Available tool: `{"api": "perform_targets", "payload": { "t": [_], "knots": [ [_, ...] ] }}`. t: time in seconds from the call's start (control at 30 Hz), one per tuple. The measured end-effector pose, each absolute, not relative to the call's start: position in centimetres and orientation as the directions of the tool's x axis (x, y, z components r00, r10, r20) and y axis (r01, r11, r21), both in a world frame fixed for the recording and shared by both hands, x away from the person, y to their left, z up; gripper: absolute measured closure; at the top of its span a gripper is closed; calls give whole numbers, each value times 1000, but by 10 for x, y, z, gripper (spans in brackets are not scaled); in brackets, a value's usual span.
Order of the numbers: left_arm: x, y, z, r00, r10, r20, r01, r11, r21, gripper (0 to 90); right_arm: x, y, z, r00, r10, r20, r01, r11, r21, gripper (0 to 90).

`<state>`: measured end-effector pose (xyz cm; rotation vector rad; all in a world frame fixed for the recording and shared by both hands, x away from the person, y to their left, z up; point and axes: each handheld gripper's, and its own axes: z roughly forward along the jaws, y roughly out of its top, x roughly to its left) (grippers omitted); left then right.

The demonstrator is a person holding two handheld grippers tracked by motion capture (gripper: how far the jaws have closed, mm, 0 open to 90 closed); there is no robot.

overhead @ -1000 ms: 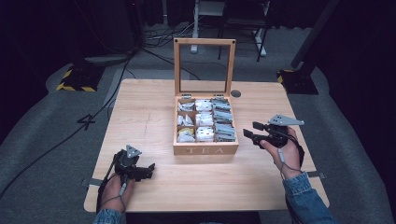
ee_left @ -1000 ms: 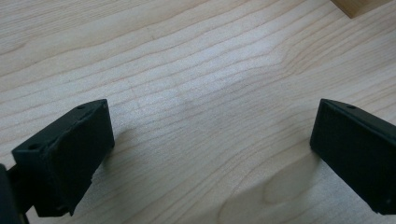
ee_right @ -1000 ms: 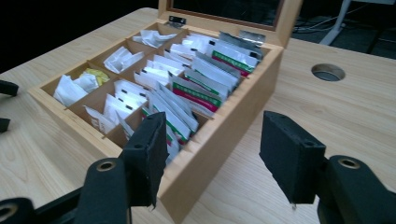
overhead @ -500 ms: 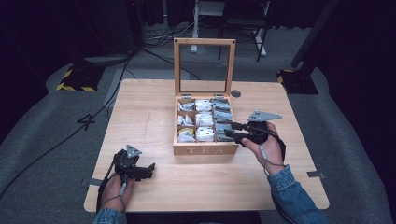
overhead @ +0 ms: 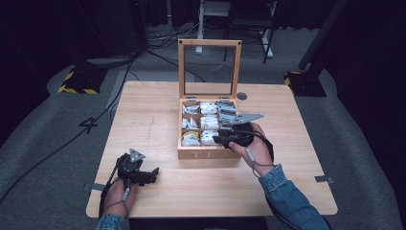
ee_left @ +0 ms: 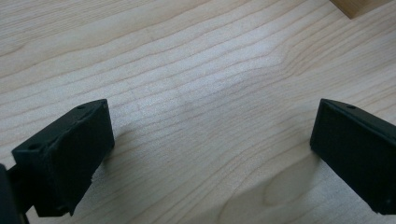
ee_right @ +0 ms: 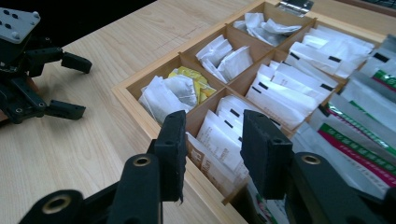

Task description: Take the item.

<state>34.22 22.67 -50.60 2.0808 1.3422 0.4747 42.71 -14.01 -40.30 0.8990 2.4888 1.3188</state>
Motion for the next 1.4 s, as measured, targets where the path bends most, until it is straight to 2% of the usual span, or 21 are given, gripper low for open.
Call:
{"api": "perform_targets", "payload": {
  "t": [0.73, 1.1, 1.23, 1.4],
  "knots": [
    [342, 227, -506, 422, 906, -27, 688, -300, 661, 0, 443, -122, -436, -780, 605, 161, 500, 447, 742, 686],
    [342, 227, -506, 422, 906, -28, 688, -300, 661, 0, 450, -118, -435, -761, 620, 193, 548, 454, 703, 711],
    [342, 227, -506, 422, 906, -27, 687, -300, 661, 0, 449, -113, -434, -769, 617, 166, 541, 491, 683, 748],
    [342, 227, -506, 422, 906, -28, 687, -300, 661, 0, 448, -109, -434, -783, 606, 139, 529, 533, 660, 872]
  ]
}}
